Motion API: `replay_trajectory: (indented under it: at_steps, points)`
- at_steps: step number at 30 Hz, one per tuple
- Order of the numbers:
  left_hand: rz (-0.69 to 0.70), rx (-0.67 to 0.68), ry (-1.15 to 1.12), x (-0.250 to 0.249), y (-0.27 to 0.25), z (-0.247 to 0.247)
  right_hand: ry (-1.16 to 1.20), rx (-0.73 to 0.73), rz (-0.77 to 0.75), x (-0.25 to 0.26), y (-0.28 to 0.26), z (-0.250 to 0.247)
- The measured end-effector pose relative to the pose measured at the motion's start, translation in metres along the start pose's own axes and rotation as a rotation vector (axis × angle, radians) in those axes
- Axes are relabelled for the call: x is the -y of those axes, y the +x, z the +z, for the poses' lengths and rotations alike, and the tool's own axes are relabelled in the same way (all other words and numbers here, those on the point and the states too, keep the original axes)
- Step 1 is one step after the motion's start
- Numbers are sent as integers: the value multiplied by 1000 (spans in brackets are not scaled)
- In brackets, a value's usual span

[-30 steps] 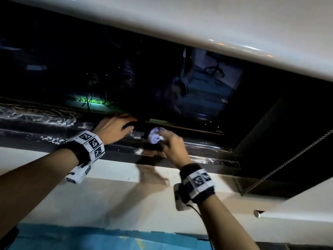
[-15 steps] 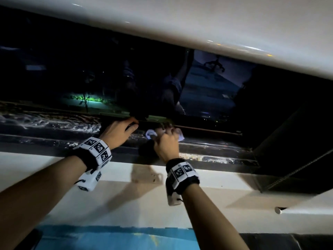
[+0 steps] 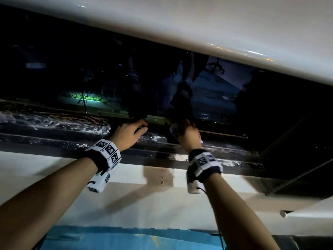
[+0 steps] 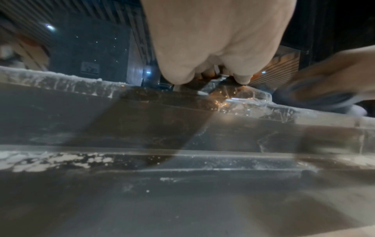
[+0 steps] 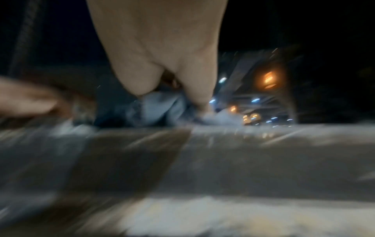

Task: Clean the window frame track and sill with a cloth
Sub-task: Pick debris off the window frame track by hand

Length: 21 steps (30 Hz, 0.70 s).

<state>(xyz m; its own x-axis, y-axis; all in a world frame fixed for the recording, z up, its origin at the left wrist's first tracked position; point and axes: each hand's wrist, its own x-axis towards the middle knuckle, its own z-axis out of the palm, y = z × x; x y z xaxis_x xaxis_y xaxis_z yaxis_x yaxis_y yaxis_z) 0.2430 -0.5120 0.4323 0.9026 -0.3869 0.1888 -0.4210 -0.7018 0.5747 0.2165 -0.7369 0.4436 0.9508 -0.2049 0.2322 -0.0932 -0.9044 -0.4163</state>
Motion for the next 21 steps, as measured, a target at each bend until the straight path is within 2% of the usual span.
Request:
replay_trajectory:
  at_steps: [3,5,8,10,12,13,15,18,21]
  points:
    - [11,-6,9,0,0,1,-116,-7,114,19,3,30]
    - [21,-17,24,-1,0,2,-117,23,14,28,-2,35]
    - [34,-33,36,-1,0,2,-15,143,-258,25,-12,19]
    - [33,-22,29,0,0,1,110,231,-316,12,-13,-10]
    - [33,-9,16,2,2,1,147,317,-281,-1,-13,-42]
    - [34,-3,12,3,2,2,164,303,-254,-8,-12,-53]
    - [41,3,14,6,3,3,254,169,-184,-17,-5,-62]
    - [49,5,24,9,4,4,366,86,-124,-7,-1,-52]
    - [60,4,36,11,5,6,239,203,-223,11,-5,-17]
